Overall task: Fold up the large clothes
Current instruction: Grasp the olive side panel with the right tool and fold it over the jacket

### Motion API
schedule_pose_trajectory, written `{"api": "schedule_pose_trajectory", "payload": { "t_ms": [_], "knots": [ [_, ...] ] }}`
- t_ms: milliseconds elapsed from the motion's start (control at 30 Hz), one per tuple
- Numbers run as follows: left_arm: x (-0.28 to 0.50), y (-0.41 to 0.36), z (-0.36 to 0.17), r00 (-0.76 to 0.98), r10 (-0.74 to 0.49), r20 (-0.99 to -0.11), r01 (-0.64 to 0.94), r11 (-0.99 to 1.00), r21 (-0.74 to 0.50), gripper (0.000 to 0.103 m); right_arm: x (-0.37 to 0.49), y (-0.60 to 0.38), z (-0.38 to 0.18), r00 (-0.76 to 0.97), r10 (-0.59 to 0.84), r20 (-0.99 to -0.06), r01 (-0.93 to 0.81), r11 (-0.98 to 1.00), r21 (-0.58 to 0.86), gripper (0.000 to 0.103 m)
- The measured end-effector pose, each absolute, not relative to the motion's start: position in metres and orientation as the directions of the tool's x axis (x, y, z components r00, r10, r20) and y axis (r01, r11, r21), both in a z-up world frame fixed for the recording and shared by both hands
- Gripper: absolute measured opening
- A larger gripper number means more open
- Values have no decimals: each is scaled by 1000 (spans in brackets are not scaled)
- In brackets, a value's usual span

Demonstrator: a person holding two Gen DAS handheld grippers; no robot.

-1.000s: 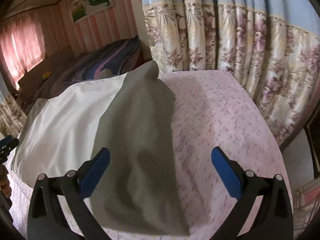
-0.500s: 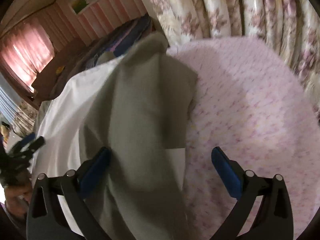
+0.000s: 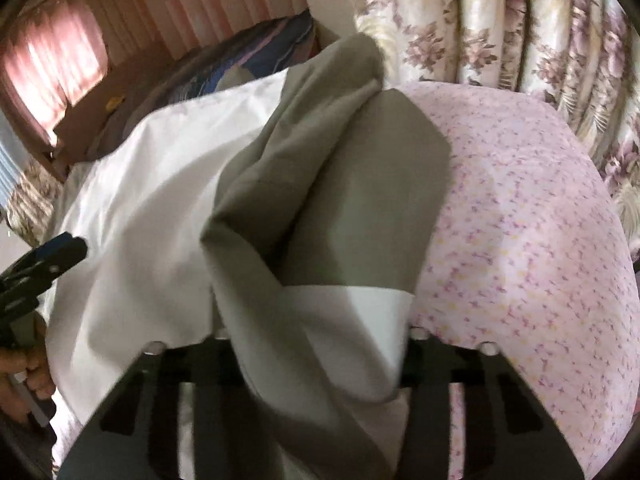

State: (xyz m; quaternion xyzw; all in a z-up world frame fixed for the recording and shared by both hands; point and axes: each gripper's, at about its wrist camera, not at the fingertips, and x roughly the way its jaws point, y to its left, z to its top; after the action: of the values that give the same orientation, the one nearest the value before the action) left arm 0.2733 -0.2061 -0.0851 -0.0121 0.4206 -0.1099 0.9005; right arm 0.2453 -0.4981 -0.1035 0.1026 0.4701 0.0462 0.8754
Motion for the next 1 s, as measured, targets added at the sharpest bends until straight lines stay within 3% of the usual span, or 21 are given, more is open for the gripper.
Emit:
{"api": "schedule_pose_trajectory", "payload": {
  "t_ms": [67,167,333,733,1000],
  "knots": [
    [270,-222,-77,626,-209,-751,242,968,-68,100,242,-506,-98,565,197,-801,28,966,257,26],
    [279,-242,-95,582,-146,-800,268,963,19,100,236,-506,-77,596,202,-777,26,962,270,23],
    [285,-231,-114,569,-147,-809,227,974,-17,100,233,-484,-41,624,179,-760,-33,979,203,22],
    [293,-233,-123,575,-130,-808,222,975,1,100,223,-451,7,670,332,-664,-86,923,375,20],
    [262,-163,-71,630,-216,-746,197,974,-116,100,218,-382,45,687,382,-618,-139,904,405,20]
  ]
}}
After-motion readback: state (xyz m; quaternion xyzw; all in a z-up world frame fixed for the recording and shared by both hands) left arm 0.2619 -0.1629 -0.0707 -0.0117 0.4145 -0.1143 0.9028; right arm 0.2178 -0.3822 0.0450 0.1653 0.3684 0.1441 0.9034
